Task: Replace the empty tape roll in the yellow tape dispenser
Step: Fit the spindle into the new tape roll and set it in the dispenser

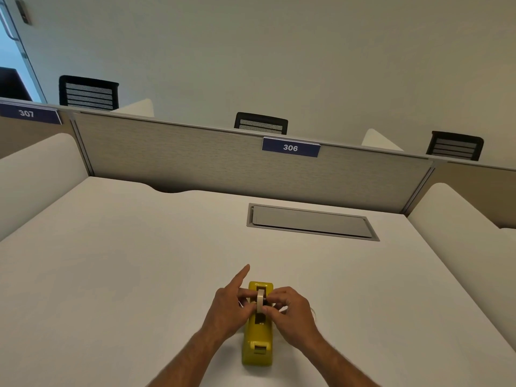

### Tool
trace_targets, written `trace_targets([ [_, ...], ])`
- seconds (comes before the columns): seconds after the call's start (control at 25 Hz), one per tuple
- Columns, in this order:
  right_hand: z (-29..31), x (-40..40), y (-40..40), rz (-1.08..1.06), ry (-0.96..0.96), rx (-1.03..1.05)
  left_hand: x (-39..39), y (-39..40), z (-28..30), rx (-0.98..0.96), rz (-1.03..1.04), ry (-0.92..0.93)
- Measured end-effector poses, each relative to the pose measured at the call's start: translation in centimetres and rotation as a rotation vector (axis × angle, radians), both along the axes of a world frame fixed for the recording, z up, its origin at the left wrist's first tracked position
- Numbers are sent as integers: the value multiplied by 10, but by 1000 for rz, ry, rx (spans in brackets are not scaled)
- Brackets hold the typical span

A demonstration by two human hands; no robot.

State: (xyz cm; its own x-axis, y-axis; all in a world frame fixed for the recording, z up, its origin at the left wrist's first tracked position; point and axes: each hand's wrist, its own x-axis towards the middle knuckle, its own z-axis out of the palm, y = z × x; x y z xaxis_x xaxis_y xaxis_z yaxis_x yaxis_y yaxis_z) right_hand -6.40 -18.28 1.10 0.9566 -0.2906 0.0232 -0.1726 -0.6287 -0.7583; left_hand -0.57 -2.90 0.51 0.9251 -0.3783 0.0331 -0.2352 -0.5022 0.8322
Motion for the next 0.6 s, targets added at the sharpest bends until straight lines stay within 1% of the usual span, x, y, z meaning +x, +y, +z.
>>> trace_targets([
  [0.32,-9,3,-7,94,10,-153,2,2,-8,23,-29,-60],
  [0.6,-14,2,-6,86,-30,-157,1,7,-15,0,-65,-87],
])
